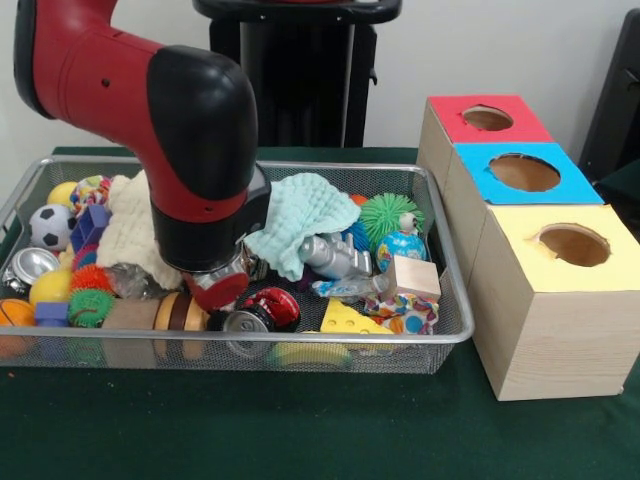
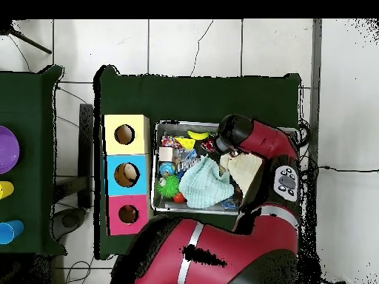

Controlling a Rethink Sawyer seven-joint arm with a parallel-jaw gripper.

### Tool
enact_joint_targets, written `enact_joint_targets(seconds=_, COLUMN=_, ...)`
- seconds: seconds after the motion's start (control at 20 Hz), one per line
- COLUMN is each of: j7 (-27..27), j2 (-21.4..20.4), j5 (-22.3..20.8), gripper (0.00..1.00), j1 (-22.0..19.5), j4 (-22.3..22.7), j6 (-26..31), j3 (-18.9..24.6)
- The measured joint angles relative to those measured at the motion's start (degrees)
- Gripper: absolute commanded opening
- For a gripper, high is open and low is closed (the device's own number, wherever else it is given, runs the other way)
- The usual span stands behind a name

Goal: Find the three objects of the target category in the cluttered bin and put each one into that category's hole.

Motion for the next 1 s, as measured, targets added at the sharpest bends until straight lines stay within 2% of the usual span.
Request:
enact_joint_targets(seconds=0.6, j7=0.0, j2=-4.4, j5=0.1, gripper=1.0, j1=1.2, j4=-0.7, j6=5.2, j3=0.0)
enact_joint_targets(seconds=1.0, j7=0.0, j2=-3.9, j5=0.0, gripper=1.0, j1=1.8, j4=-5.5, j6=6.0, j3=0.0)
